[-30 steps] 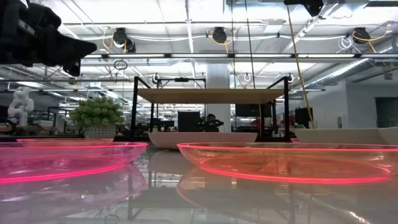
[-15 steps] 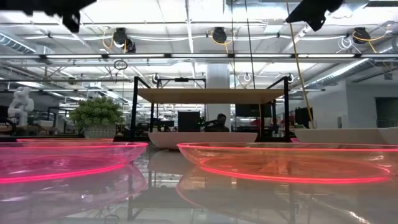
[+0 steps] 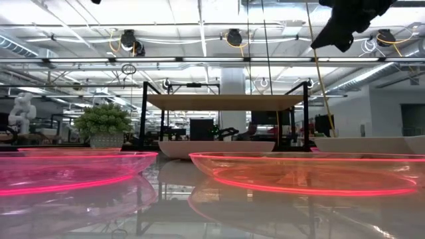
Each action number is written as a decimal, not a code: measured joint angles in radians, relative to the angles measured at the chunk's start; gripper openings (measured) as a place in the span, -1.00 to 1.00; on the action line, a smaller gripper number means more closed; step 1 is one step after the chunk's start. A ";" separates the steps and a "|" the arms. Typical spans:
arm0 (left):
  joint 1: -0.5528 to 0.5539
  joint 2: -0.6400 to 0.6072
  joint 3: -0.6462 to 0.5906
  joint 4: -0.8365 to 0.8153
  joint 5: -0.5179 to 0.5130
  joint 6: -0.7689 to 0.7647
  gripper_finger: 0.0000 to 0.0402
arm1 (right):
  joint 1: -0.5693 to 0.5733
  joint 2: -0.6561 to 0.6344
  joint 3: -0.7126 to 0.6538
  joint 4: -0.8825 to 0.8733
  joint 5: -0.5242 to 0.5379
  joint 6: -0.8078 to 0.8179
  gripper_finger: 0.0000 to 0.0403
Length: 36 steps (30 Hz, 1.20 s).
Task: Place and stack plates onto a shelf
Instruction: Put the white plate on the shelf
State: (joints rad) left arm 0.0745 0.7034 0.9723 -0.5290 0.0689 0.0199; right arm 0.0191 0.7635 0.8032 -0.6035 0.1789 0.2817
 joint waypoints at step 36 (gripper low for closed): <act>-0.235 0.492 0.004 0.177 -0.133 0.080 -0.92 | 0.575 0.214 -0.052 -0.313 -0.079 0.305 -0.89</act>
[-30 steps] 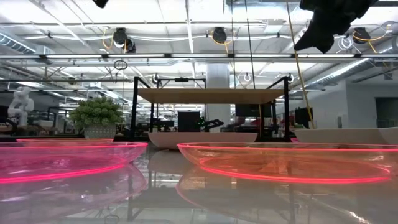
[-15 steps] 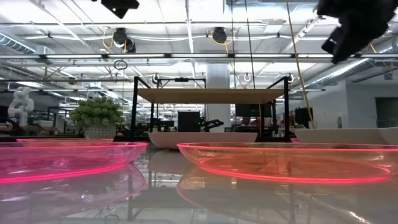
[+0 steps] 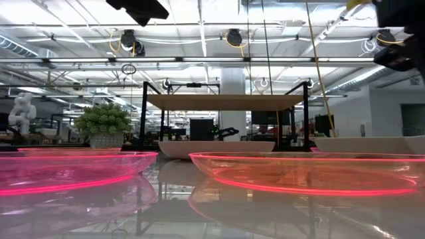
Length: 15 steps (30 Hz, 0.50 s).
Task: Place and stack plates onto a shelf
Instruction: Put the white plate on the shelf
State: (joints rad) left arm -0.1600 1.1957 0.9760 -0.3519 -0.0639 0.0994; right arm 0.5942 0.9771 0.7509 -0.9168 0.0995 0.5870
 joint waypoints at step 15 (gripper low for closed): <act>-0.006 -0.002 0.000 0.014 0.001 -0.004 -0.92 | 0.122 0.170 0.000 -0.001 0.027 -0.079 -0.40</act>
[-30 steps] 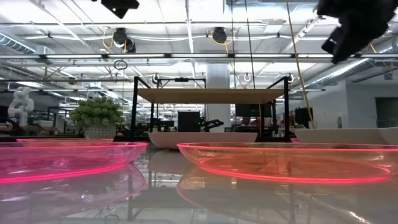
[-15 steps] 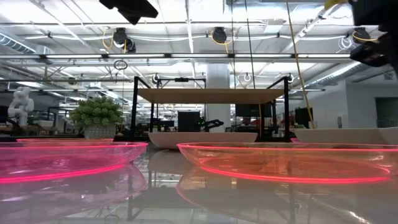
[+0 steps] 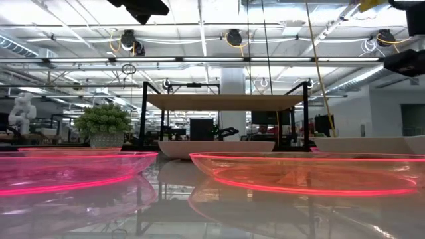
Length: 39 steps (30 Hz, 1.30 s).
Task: Place and stack plates onto a shelf
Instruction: Put the white plate on the shelf
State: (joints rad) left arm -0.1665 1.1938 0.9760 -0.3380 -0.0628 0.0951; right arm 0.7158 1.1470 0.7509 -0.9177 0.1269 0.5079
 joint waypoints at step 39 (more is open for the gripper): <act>0.000 0.000 0.000 -0.004 0.001 0.005 -0.92 | -0.001 0.099 -0.062 0.068 -0.017 -0.075 -0.99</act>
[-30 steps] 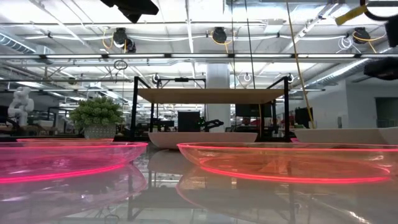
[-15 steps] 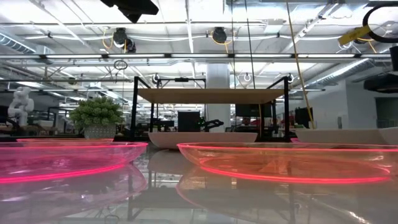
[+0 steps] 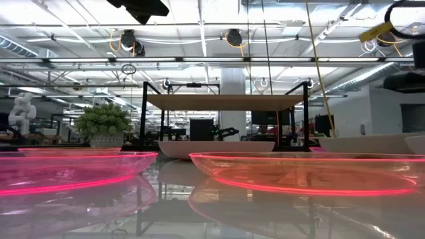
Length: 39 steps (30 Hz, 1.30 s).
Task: Place and stack plates onto a shelf
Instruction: Put the white plate on the shelf
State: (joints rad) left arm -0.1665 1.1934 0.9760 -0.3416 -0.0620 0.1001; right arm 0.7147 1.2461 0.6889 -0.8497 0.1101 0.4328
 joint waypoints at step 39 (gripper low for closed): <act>-0.046 0.013 -0.001 -0.003 0.000 -0.007 -0.92 | -0.277 0.033 0.558 -0.253 0.206 -0.416 -1.00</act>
State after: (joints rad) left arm -0.2124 1.2064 0.9752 -0.3450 -0.0620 0.0927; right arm 0.4380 1.2790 1.2469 -1.1024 0.3157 0.0165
